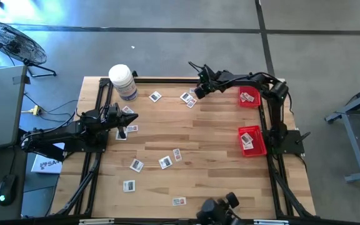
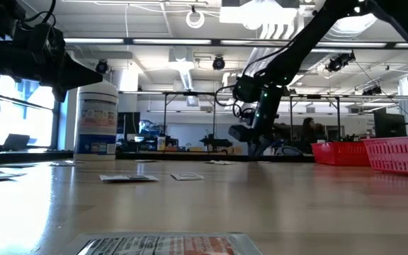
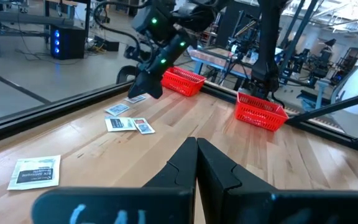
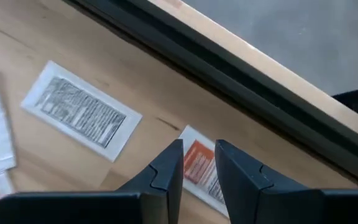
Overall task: Pick & Place First Aid Supplies
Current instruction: Put the ointment pack into the top basket
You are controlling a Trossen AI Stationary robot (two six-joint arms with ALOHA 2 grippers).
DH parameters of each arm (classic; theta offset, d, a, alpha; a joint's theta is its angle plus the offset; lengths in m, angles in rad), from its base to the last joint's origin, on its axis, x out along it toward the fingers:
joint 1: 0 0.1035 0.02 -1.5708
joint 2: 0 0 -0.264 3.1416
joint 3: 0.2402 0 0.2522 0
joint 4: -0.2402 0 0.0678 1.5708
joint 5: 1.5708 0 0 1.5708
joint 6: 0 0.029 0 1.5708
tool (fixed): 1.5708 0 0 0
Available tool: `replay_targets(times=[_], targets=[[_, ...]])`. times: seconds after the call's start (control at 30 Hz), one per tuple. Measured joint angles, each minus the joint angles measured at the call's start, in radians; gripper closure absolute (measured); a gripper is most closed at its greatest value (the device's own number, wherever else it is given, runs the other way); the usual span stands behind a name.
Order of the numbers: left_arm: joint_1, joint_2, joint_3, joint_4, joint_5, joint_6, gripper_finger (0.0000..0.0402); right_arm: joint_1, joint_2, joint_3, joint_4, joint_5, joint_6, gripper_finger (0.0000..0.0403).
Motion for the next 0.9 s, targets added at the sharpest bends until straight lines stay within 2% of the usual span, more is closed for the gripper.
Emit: replay_targets(times=[0.27,0.47,0.9], targets=[[0.0,0.0,0.0,0.0,0.0,0.0,0.0401,0.012,0.015,-0.006,-0.052,-0.018,0.02,0.0316],[0.0,0.0,0.0,0.0,0.0,0.0,0.0401,0.08,0.01,-0.005,-0.156,-0.01,0.018,0.0316],[0.0,0.0,0.0,0.0,0.0,0.0,0.0401,0.43,0.01,-0.006,-0.331,-0.036,0.084,0.0316]])
